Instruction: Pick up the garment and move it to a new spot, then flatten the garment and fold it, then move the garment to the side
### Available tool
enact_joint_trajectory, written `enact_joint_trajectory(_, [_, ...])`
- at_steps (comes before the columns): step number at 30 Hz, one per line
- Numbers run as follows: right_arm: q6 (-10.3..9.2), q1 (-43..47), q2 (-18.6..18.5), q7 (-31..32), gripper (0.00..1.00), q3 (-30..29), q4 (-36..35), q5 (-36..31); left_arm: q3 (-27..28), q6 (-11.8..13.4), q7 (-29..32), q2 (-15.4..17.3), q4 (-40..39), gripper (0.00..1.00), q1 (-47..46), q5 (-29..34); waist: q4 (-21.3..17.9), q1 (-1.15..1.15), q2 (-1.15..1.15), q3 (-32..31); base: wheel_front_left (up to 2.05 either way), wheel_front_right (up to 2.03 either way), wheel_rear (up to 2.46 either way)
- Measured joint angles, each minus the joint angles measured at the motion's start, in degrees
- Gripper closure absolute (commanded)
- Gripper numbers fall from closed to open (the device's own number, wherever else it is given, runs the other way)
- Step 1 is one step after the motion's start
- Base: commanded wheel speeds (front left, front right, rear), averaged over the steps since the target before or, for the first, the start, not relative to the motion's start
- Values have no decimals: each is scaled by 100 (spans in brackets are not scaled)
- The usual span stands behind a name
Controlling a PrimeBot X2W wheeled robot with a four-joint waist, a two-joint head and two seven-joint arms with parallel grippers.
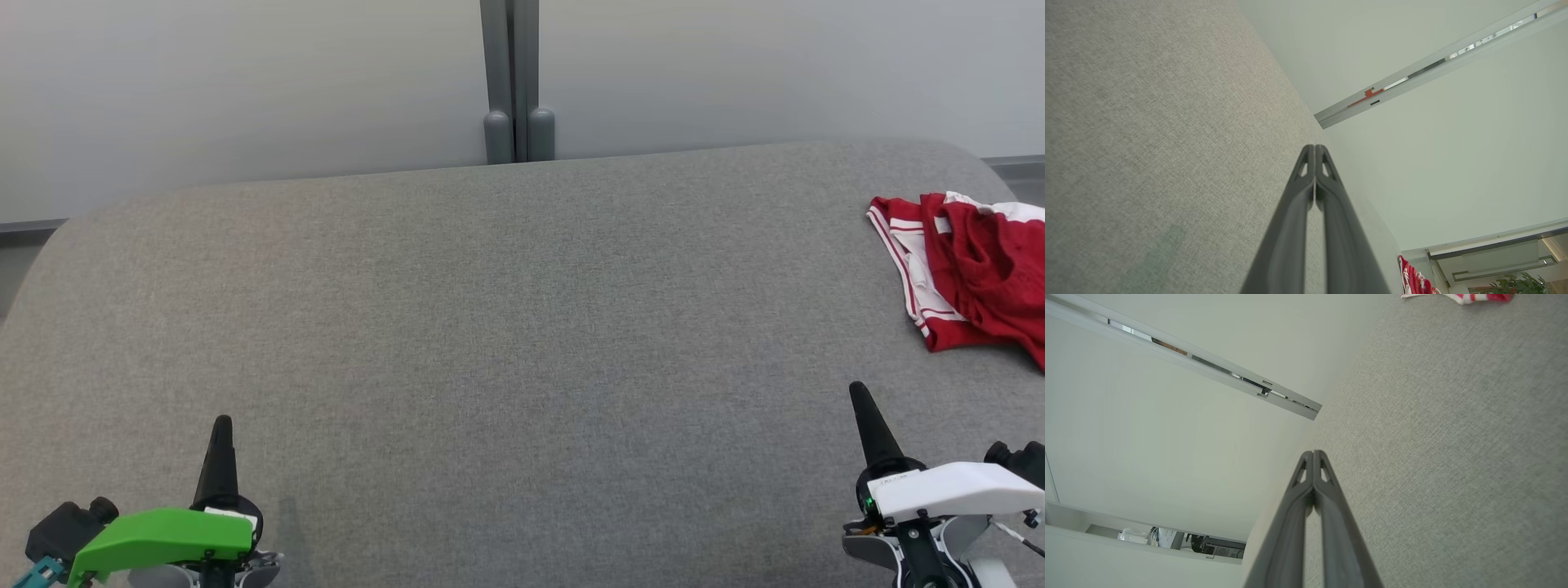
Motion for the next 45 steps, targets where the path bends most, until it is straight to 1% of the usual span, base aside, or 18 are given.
enact_joint_trajectory(26, [-3, -228, 122, 370, 100, -165, 59, 1250, 132, -105, 353, -19, -2, 100, -168, -1382, -62, 0, 0, 36, 0, 0, 0])
enact_joint_trajectory(45, [-4, -344, 181, 587, 100, -265, 98, 2003, 199, -181, 560, -29, -4, 100, -264, -2204, -108, 0, 0, 64, 0, 0, 0])
